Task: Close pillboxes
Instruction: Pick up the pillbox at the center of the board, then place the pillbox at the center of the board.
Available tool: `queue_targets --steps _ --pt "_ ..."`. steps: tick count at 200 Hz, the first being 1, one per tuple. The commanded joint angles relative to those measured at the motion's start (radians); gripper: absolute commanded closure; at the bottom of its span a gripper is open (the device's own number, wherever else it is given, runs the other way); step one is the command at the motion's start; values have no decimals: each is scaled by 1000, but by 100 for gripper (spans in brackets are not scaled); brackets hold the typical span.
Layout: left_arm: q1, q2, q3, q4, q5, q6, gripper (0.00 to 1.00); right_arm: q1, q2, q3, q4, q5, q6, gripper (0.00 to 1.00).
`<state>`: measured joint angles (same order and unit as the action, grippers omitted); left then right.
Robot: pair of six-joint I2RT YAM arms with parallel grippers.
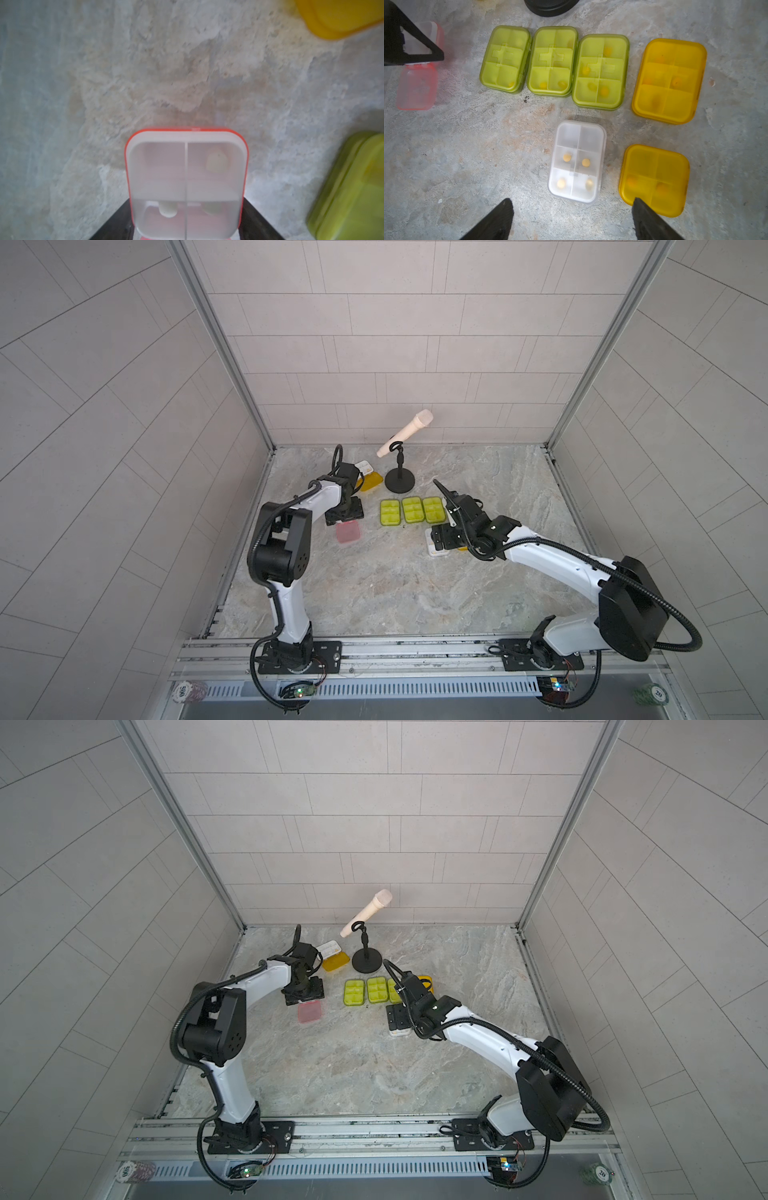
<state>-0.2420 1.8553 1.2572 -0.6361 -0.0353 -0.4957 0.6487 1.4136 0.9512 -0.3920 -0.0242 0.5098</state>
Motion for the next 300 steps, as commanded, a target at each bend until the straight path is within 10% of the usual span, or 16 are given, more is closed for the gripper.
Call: queue_targets --steps 1,135,300 --pt "-21 -88 -103 25 -15 -66 25 10 -15 7 9 -8 6 10" --pt "-306 -246 -392 112 5 -219 26 25 -74 -35 -5 0 10 10" --pt "-312 -342 -449 83 96 -170 0 39 -26 1 -13 17 11 5"
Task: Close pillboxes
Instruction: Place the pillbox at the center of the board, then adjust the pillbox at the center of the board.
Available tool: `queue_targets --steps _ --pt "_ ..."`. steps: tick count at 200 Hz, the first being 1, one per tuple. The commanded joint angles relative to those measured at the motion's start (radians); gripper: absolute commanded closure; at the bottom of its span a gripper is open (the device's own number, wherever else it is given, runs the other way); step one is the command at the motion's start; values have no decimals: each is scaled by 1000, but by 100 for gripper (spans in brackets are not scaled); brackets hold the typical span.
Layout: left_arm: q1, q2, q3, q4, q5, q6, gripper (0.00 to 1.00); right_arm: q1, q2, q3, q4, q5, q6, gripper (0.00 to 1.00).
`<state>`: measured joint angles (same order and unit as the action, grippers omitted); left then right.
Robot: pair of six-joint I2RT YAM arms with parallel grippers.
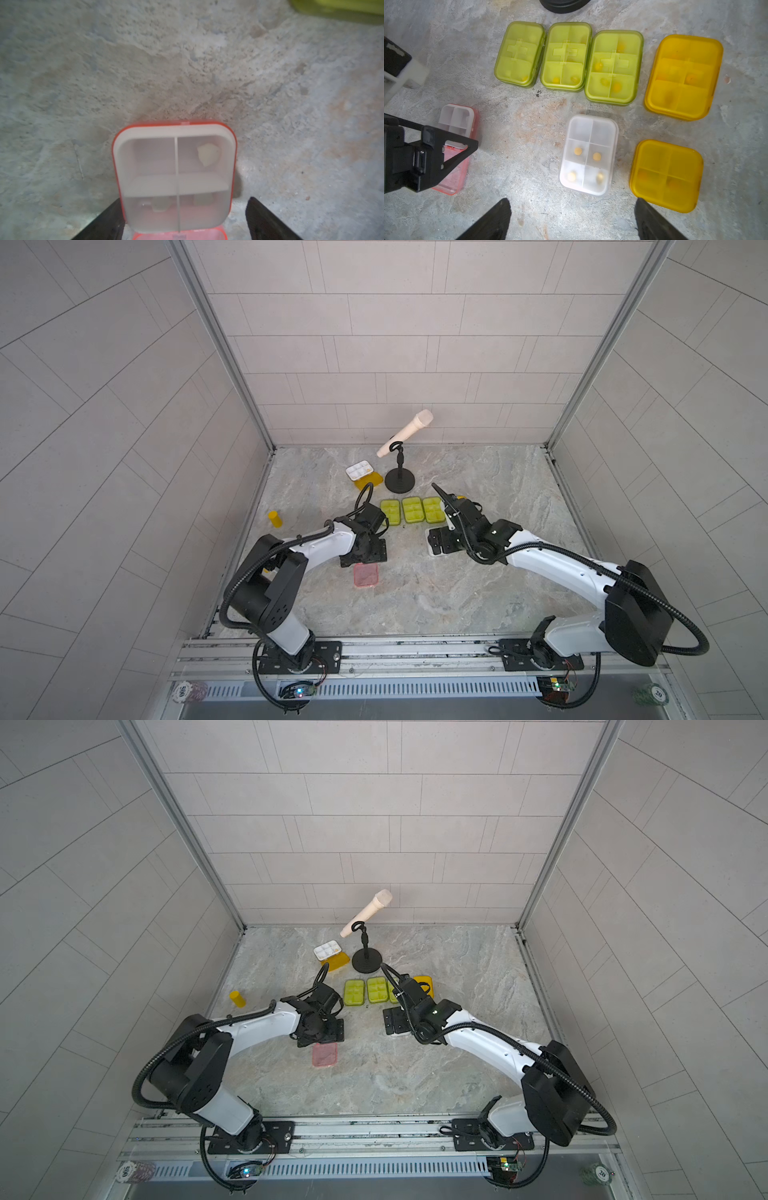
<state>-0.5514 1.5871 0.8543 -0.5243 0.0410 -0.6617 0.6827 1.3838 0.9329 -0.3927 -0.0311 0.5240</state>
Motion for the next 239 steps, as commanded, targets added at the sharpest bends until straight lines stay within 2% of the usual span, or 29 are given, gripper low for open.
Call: queue_targets --steps 1,31,77,115,152,181,218,239 --pt "-2 -78 -49 -28 20 -4 0 5 4 19 -13 23 -4 5" --pt "-4 -150 -124 -28 38 -27 0 5 33 40 -24 18 -9 4" --pt "-39 -223 -231 40 133 -91 1 6 46 60 -32 22 -14 4" --pt "-82 -230 -262 109 183 -117 1 6 47 58 -27 21 -3 4" --pt "-144 -169 -222 175 197 -144 1 7 41 57 -33 29 -4 4" --pt "-199 -86 -126 205 194 -124 1 7 39 57 -43 47 -4 4" --pt "-205 35 12 237 203 -80 2 6 23 54 -62 72 -6 5" --pt "-206 58 65 231 210 -69 3 7 4 49 -77 83 -6 5"
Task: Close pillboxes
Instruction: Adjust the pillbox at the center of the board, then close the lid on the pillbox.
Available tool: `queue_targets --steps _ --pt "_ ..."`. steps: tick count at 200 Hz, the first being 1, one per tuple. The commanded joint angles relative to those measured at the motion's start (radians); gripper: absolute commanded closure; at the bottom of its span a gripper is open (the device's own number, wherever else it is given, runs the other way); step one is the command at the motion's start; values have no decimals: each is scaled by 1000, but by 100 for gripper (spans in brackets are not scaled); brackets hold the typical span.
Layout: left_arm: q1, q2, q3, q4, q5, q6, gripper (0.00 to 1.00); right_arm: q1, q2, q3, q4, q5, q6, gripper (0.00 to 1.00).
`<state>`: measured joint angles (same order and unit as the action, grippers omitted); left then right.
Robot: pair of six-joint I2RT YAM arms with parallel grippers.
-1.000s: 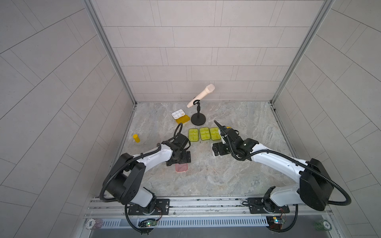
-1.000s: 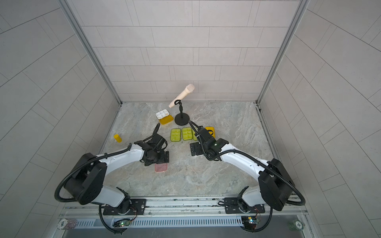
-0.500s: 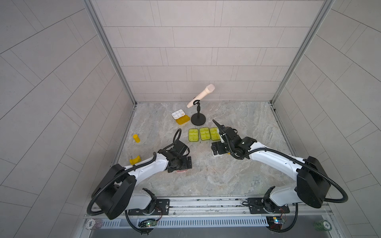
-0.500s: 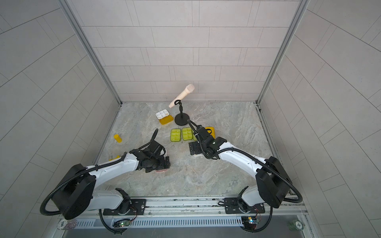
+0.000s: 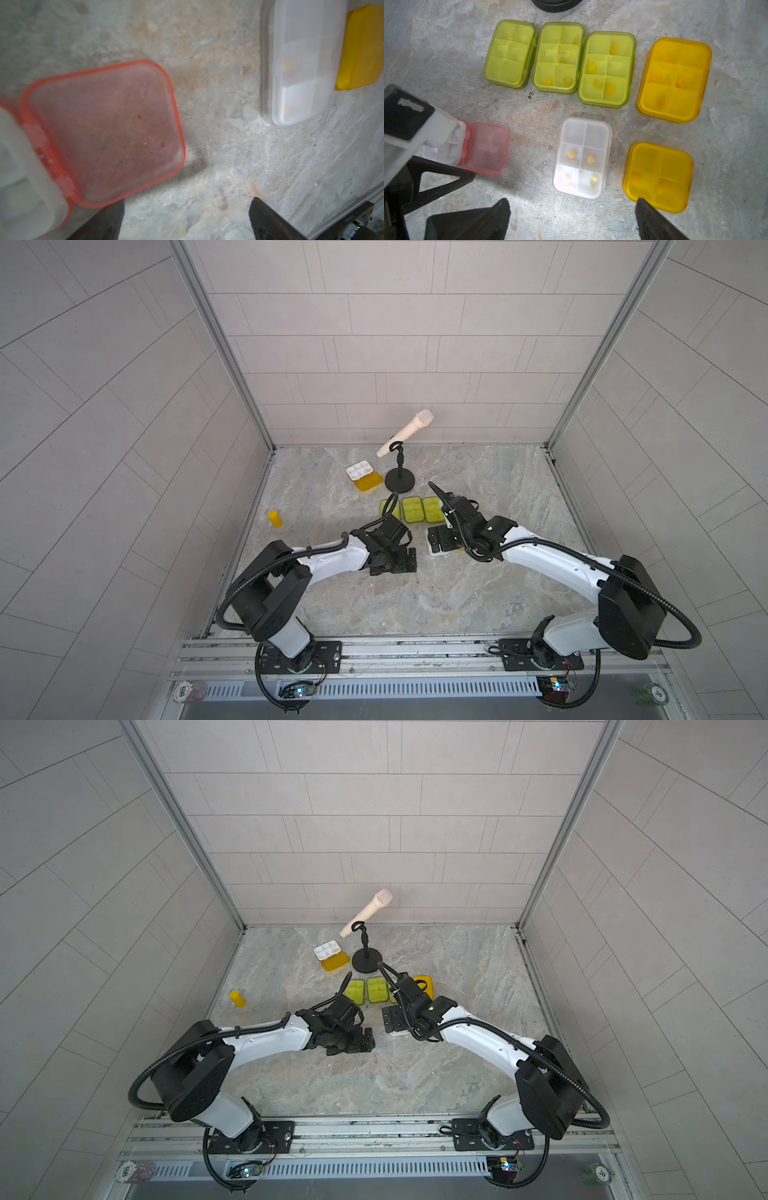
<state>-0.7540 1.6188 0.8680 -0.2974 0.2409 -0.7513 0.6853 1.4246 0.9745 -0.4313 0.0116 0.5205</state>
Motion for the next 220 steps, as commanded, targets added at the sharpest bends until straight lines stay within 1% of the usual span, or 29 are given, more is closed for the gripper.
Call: queue_targets --steps 1,25,30,42,60,80,83,94,113,124,144,162,177,196,220 --pt "-3 26 52 5 12 21 3 5 -38 8 -40 40 -3 5" --pt "-3 -18 60 -10 23 21 3 5 -61 3 -50 42 -5 5" --pt "-2 -33 65 -25 23 49 3 4 -61 4 -52 38 -8 5" --pt "1 -76 78 -73 1 71 3 3 -57 11 -52 20 -13 5" --pt "26 -159 97 -152 -52 86 3 3 -29 40 -59 -43 -35 5" --pt "96 -266 88 -225 -131 34 2 4 35 96 -70 -150 -66 5" --pt "107 -283 79 -228 -140 32 1 4 46 102 -69 -165 -67 5" --pt "155 -344 38 -231 -168 -42 0 5 83 124 -57 -230 -70 5" --pt "226 -448 -80 -168 -174 -139 0 18 146 158 -41 -296 -67 5" --pt "265 -507 -159 -123 -166 -203 0 33 181 187 -42 -318 -71 5" --pt "340 -584 -279 -63 -139 -278 0 41 242 217 -3 -390 -64 5" --pt "396 -596 -347 3 -81 -309 0 45 307 254 14 -444 -58 5" --pt "423 -563 -367 46 -44 -322 0 45 358 279 42 -489 -43 7" --pt "437 -504 -364 89 -4 -322 0 37 401 281 115 -531 4 8" --pt "442 -436 -353 122 29 -319 0 33 463 299 156 -589 41 8"
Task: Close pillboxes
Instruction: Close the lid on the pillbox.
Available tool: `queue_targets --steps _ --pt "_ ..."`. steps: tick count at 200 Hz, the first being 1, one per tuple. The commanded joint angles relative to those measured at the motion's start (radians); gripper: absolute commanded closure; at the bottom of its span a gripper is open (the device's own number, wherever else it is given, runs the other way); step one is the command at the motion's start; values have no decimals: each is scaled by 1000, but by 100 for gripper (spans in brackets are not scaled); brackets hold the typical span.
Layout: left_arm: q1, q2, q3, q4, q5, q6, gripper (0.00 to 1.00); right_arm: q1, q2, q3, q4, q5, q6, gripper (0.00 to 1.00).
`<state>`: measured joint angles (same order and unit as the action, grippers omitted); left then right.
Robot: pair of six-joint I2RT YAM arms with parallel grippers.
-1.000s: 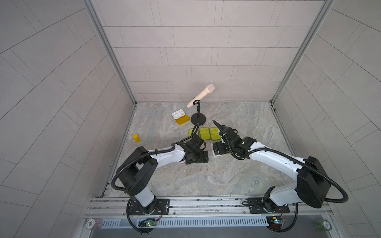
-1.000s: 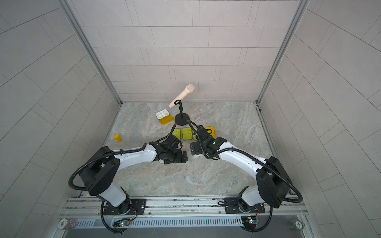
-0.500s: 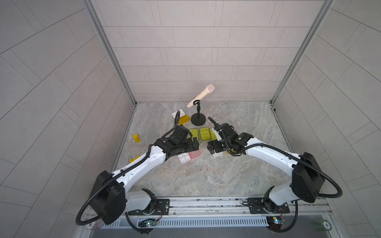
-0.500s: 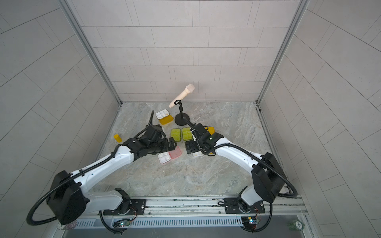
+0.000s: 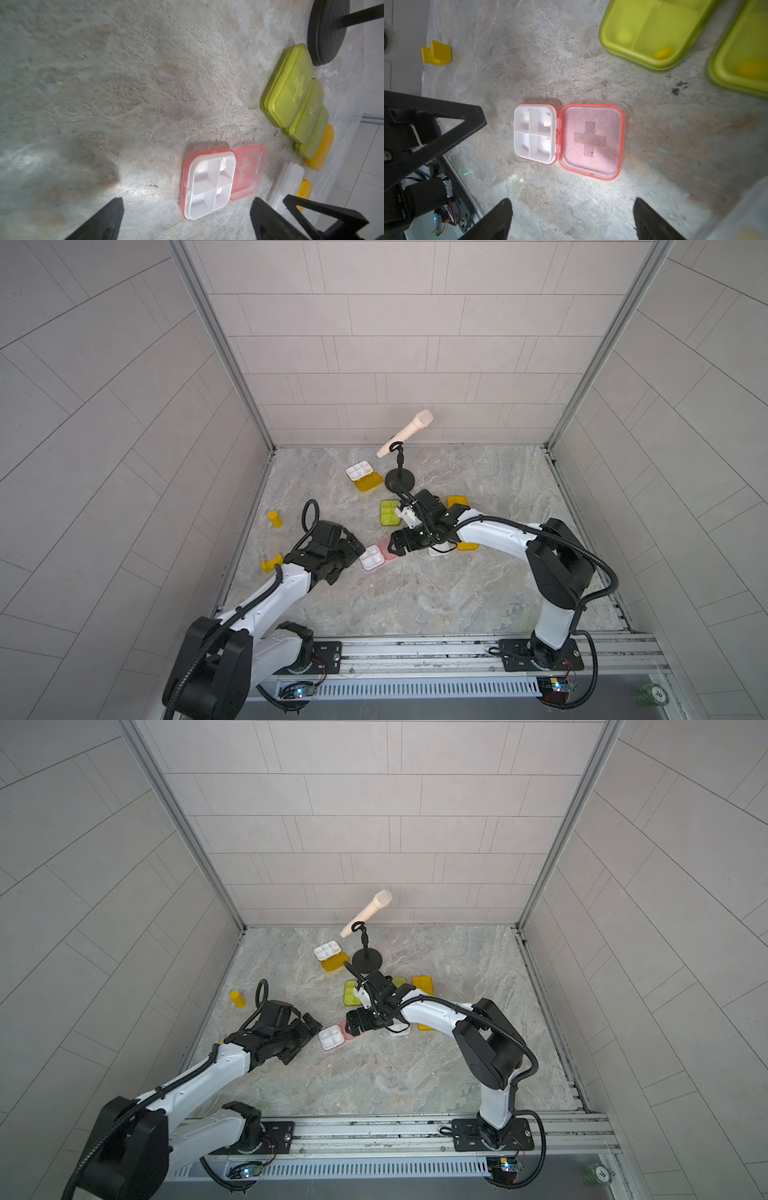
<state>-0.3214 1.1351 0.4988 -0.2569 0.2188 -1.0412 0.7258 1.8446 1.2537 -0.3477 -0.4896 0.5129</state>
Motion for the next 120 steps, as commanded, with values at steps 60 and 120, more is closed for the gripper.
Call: queue_targets --steps 60,120 --pt "20 165 17 202 127 -37 0 -21 64 -4 79 -56 61 8" --pt "22 205 33 237 154 -30 0 -50 83 -10 120 -72 99 8"
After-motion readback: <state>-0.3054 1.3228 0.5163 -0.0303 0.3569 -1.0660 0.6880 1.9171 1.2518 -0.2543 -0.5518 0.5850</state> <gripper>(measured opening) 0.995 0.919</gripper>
